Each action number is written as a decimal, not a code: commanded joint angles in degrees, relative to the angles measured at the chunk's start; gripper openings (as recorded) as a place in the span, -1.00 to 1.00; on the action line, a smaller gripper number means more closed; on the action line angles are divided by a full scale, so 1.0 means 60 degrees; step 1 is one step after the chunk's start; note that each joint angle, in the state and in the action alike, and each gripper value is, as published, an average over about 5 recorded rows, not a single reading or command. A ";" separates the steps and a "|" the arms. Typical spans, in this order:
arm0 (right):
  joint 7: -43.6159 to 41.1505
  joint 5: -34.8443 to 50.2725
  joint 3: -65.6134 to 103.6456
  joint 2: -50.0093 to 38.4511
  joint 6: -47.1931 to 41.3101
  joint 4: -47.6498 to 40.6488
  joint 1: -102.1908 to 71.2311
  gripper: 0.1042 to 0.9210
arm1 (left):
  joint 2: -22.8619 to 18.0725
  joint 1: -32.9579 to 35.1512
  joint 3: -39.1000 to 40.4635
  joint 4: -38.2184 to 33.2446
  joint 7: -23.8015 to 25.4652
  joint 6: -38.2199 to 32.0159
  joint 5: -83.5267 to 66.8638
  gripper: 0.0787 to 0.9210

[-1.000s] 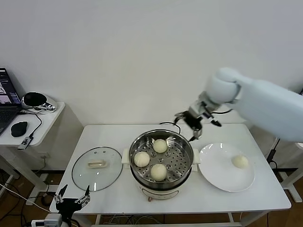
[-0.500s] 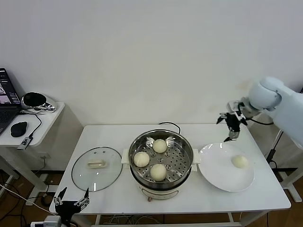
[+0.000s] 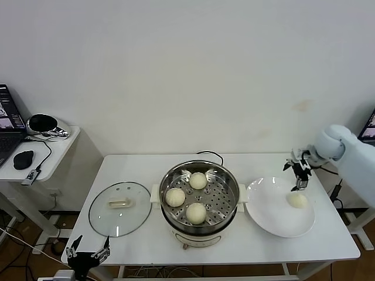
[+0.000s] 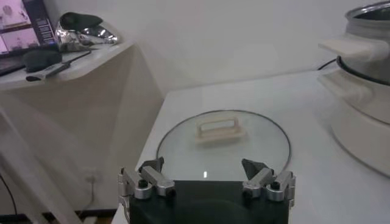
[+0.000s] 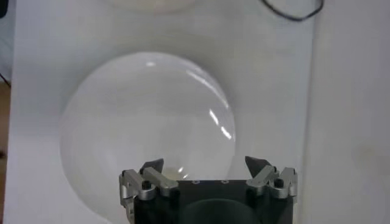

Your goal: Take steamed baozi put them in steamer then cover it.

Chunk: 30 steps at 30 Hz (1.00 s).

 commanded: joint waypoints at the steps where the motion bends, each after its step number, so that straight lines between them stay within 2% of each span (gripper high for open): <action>1: 0.0092 -0.1539 0.0935 0.0527 0.1022 -0.1392 -0.1102 0.76 | 0.0018 -0.0004 -0.0011 0.0110 0.0010 0.0006 0.0028 0.77; 10: 0.0288 -0.2451 0.1405 0.0838 0.1393 -0.2104 -0.1404 0.76 | 0.0028 -0.0044 0.0033 0.0180 0.0024 0.0014 0.0106 0.77; 30: 0.0872 -0.2586 0.1598 0.1196 0.1362 -0.2553 -0.1711 0.76 | 0.0036 0.0009 0.0052 0.0251 0.0005 -0.0006 0.0160 0.77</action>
